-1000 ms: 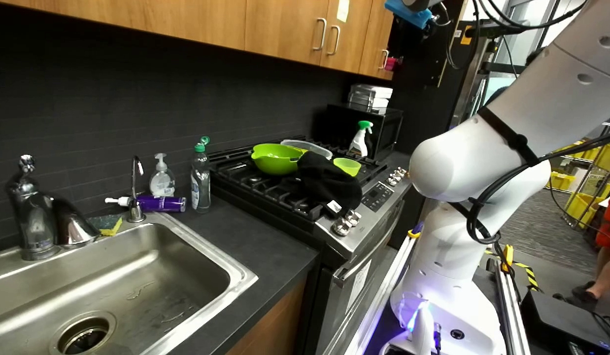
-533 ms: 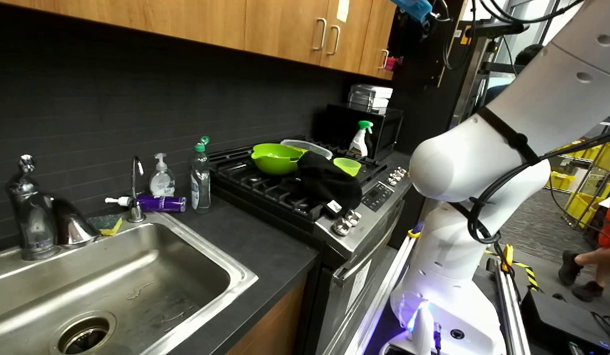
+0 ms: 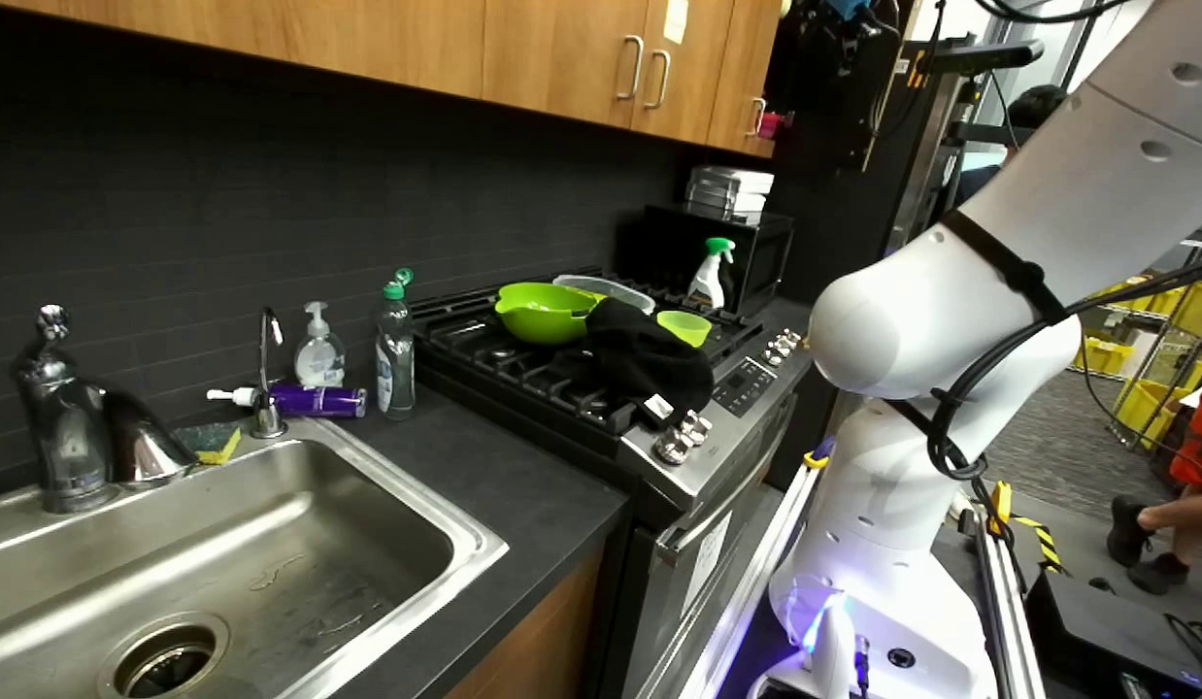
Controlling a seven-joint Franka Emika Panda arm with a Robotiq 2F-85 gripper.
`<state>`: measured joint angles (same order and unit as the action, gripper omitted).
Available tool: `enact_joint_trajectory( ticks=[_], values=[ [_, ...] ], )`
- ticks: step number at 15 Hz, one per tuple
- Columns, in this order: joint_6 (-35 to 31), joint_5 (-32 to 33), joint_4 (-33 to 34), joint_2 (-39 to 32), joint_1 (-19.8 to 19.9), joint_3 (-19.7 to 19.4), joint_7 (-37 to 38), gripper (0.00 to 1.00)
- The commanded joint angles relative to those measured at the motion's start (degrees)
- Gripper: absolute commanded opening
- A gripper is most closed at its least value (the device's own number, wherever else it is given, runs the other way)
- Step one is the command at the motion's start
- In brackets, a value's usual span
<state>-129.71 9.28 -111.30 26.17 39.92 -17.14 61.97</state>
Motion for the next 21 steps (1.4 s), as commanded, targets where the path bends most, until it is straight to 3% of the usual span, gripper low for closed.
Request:
enact_joint_trajectory(
  ticks=[1, 9, 14, 19, 21],
  values=[
    [4.15, -8.76, 3.90, -1.31, -2.93, -4.05, -3.66, 1.00],
    [10.43, -21.76, 6.85, -2.21, -7.08, -9.43, -8.32, 1.00],
    [16.46, -24.43, 5.89, -3.84, -8.97, -8.56, -6.53, 1.00],
    [18.41, -28.25, 7.49, -6.61, -11.99, -9.30, -6.10, 1.00],
    [18.36, -29.69, 8.58, -7.79, -11.43, -9.39, -1.86, 1.00]
  ],
)
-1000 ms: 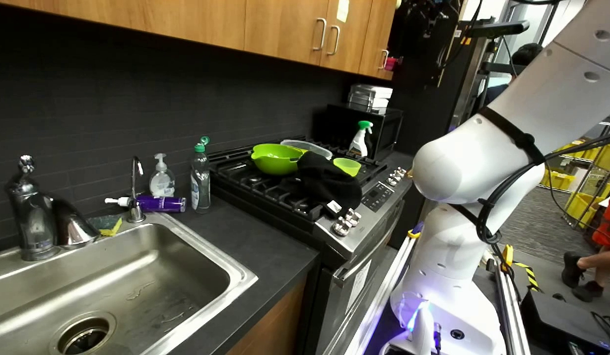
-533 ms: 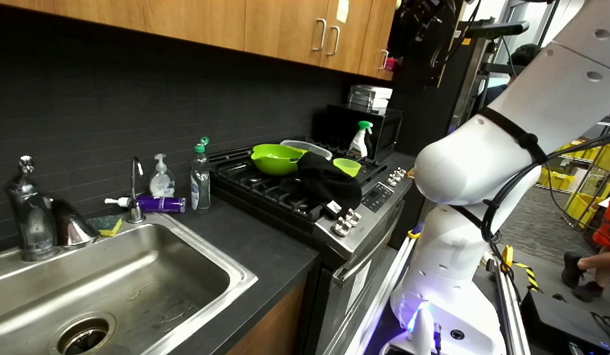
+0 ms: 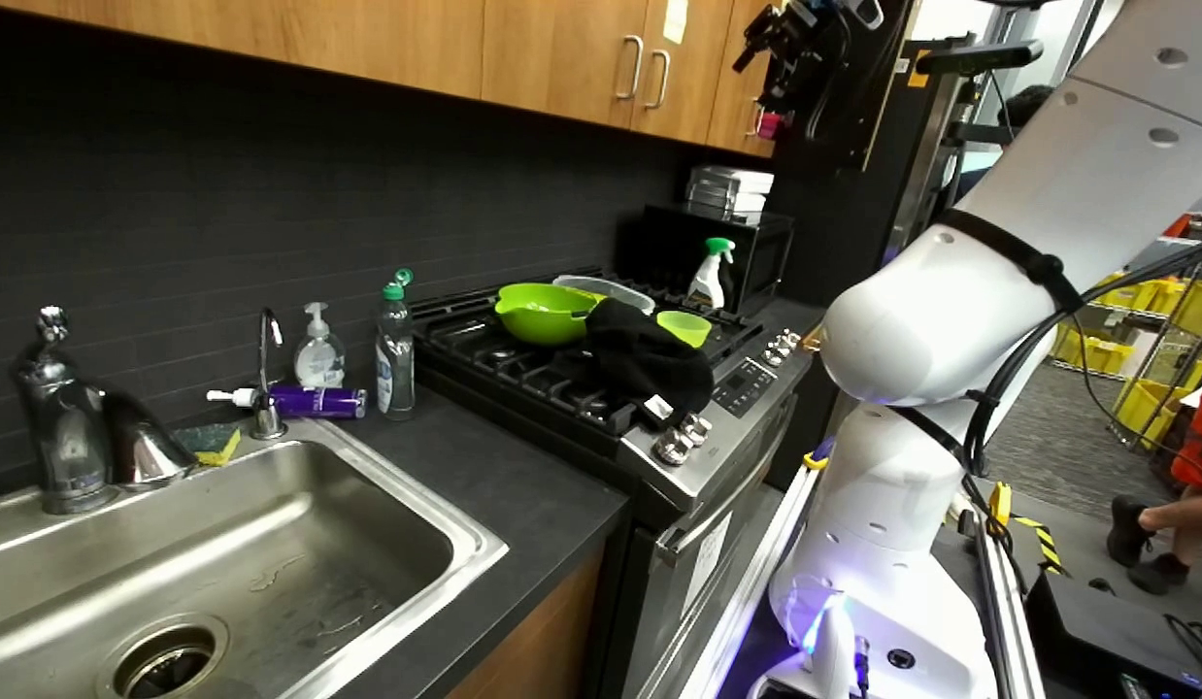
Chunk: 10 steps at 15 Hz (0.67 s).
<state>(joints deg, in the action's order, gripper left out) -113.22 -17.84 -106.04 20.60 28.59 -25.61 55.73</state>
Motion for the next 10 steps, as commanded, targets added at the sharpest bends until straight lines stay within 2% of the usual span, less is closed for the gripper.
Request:
enact_joint_trajectory(
  ticks=[1, 6, 8, 10],
  values=[
    [1.89, -2.82, 3.86, -2.63, 0.09, -1.04, 6.02, 1.00],
    [2.79, -1.60, 6.64, -4.20, 0.49, -1.28, 15.69, 1.00],
    [0.92, -1.30, 4.45, -2.92, -0.11, -1.39, 13.31, 1.00],
    [0.92, -1.29, 5.30, -3.20, -0.16, -1.40, 14.10, 1.00]
  ],
)
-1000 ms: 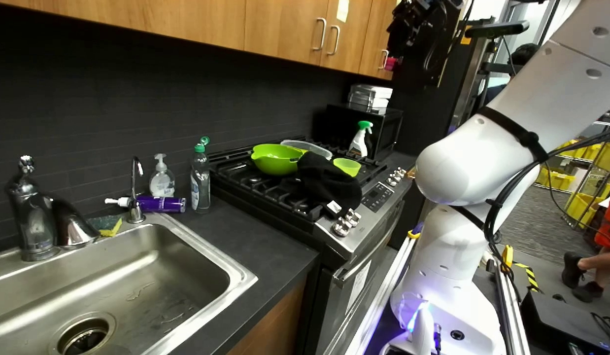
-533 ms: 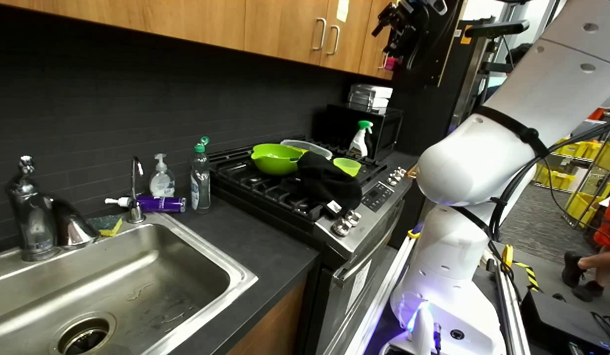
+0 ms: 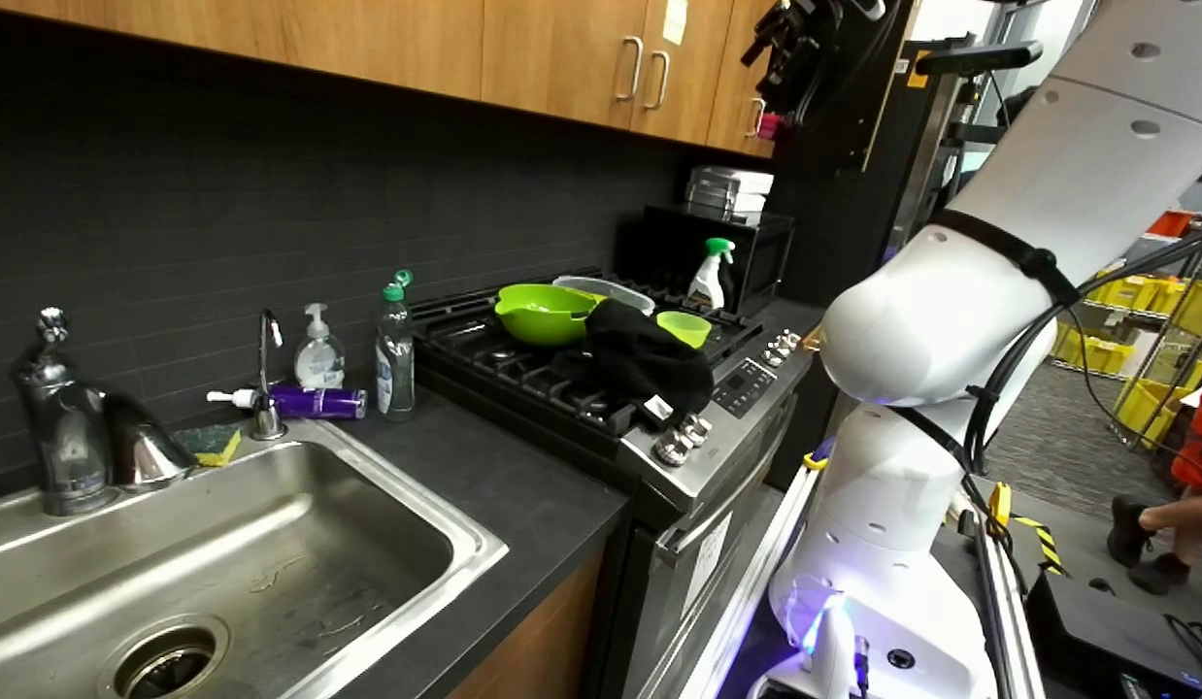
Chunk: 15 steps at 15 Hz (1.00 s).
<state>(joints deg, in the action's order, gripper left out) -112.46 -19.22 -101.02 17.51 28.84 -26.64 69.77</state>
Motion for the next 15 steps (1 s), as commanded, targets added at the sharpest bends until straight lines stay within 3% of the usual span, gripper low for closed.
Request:
enact_joint_trajectory(
  ticks=[1, 4, 10, 15],
  values=[
    [0.16, 0.08, 0.38, -0.12, -0.42, -0.35, 0.28, 1.00],
    [0.19, -1.00, -0.22, 0.05, -0.61, -0.43, 0.95, 1.00],
    [3.71, -18.27, -0.48, -1.13, -3.28, -2.58, 6.50, 1.00],
    [6.69, -31.38, -1.39, -3.02, -3.19, -3.29, 10.51, 1.00]
  ],
)
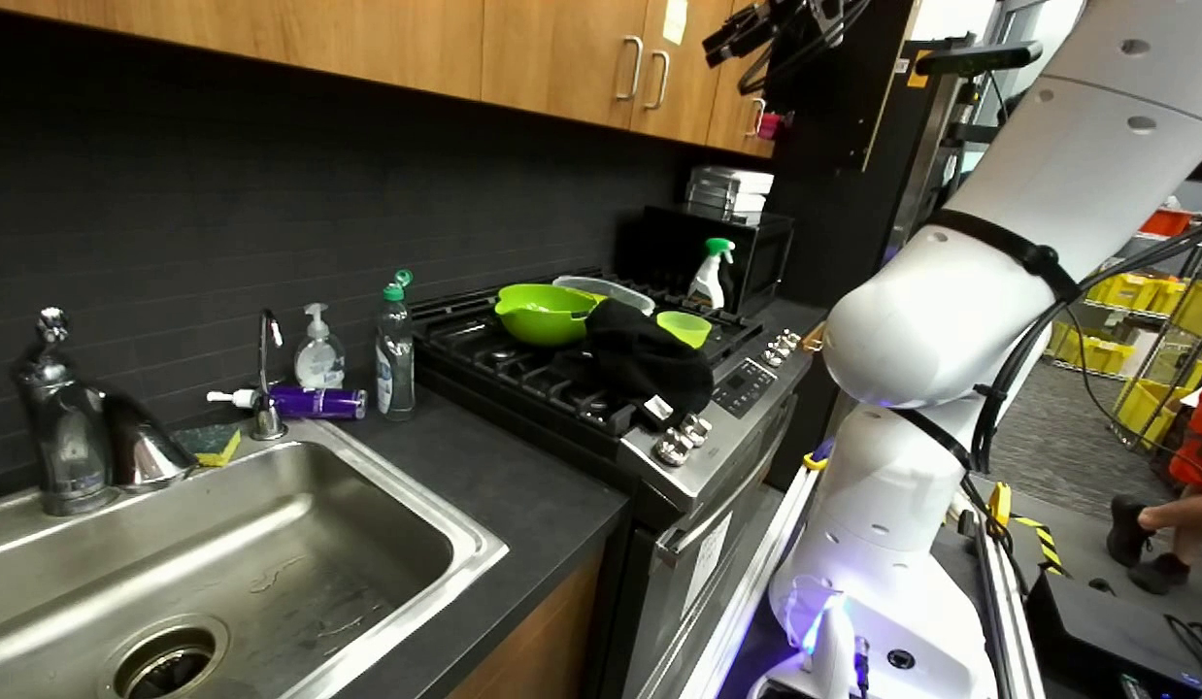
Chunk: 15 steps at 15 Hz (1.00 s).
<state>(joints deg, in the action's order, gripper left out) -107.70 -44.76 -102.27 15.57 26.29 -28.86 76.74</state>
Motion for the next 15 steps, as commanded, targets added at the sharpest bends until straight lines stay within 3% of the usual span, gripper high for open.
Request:
enact_joint_trajectory(
  ticks=[1, 9, 14, 15],
  values=[
    [2.29, -8.09, -0.59, -1.39, -0.50, -1.08, 4.67, 1.00],
    [4.76, -23.05, -3.63, -4.44, 1.02, -2.48, 13.25, 1.00],
    [4.26, -27.66, -2.68, -6.74, 2.55, -4.81, 16.31, 1.00],
    [3.60, -25.92, -3.87, -5.89, 2.31, -4.06, 14.64, 1.00]
  ],
)
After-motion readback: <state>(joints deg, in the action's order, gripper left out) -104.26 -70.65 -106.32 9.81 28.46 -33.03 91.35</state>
